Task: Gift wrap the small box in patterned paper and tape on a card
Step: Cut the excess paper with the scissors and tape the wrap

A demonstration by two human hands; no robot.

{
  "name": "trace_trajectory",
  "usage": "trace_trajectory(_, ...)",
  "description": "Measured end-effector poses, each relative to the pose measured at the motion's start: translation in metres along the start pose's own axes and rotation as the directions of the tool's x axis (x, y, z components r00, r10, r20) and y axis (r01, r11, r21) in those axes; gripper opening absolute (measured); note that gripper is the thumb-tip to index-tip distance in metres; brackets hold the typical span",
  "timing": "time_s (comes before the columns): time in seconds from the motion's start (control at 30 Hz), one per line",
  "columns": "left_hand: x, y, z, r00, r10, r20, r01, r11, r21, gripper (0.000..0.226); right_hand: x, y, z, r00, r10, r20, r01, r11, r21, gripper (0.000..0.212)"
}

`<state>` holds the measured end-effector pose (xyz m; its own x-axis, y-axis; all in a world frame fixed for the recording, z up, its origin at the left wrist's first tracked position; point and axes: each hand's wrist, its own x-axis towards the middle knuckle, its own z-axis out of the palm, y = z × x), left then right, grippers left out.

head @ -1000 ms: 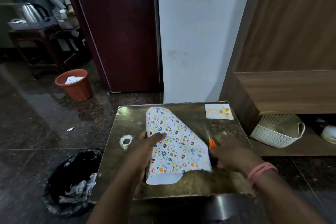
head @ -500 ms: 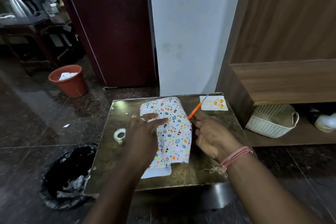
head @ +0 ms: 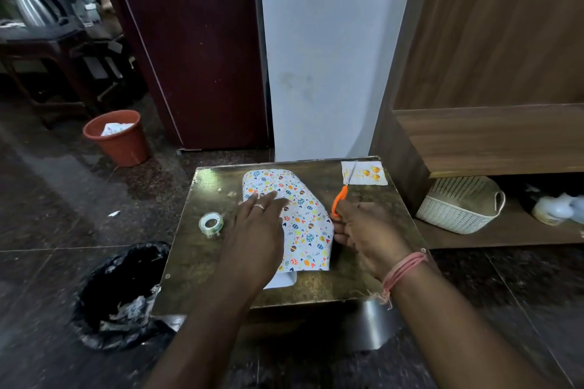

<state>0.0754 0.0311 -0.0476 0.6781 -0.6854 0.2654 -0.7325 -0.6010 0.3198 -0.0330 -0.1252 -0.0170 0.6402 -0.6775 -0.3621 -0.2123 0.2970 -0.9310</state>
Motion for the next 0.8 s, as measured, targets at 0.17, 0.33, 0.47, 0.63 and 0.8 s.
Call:
trace_trajectory(0.17,-0.003,0.01,-0.006,0.998,-0.041,-0.044,0.043,0.998,0.049,0.035,-0.026,0.002,-0.009,1.0,0.006,0.013,-0.008,0.987,0.16,0.019)
trace_trajectory(0.33,-0.02,0.019,-0.016,1.0,-0.029,0.007,0.028,0.996,0.08,0.038,-0.052,0.01,-0.019,0.986,0.164,-0.001,-0.163,0.978,0.127,0.015)
trace_trajectory(0.47,-0.038,0.027,-0.023,0.995,-0.043,0.088,0.037,0.997,0.062,0.045,-0.072,0.01,-0.028,0.928,0.328,0.178,-0.328,0.944,-0.033,0.02)
trace_trajectory(0.63,-0.043,0.023,-0.036,0.982,-0.072,0.177,0.087,0.993,-0.079,0.067,-0.084,0.03,-0.025,0.74,0.58,0.341,-0.561,0.811,-0.164,0.016)
trace_trajectory(0.8,-0.059,0.025,-0.025,0.975,0.006,0.223,-0.005,1.0,-0.006,0.071,-0.093,0.033,-0.033,0.601,0.612,0.514,-0.615,0.765,-0.191,0.019)
